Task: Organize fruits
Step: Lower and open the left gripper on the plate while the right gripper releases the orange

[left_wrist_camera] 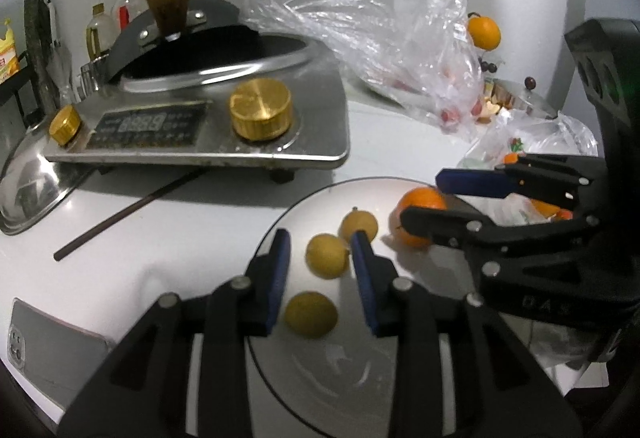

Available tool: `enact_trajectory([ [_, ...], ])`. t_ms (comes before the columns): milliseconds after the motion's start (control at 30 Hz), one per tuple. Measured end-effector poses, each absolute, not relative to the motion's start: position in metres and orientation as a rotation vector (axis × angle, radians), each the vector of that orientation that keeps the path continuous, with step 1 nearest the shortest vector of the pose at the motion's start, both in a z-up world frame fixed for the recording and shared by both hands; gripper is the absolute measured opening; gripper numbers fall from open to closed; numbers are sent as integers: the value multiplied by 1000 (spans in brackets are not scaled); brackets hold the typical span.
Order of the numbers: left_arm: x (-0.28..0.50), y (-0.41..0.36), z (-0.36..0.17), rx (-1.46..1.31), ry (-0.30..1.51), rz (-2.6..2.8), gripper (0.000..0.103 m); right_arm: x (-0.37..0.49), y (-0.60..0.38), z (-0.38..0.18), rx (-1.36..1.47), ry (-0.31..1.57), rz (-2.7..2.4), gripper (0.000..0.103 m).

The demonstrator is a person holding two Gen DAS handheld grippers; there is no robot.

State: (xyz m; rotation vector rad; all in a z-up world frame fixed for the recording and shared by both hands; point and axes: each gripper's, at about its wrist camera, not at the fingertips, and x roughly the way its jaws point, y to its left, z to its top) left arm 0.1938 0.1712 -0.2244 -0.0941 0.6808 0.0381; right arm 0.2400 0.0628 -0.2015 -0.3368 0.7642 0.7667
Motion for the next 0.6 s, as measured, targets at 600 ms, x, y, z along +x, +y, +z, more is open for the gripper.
enact_trajectory([
  [600, 152, 147, -183, -76, 593, 42, 40, 203, 21, -156, -289, 672, 727, 48],
])
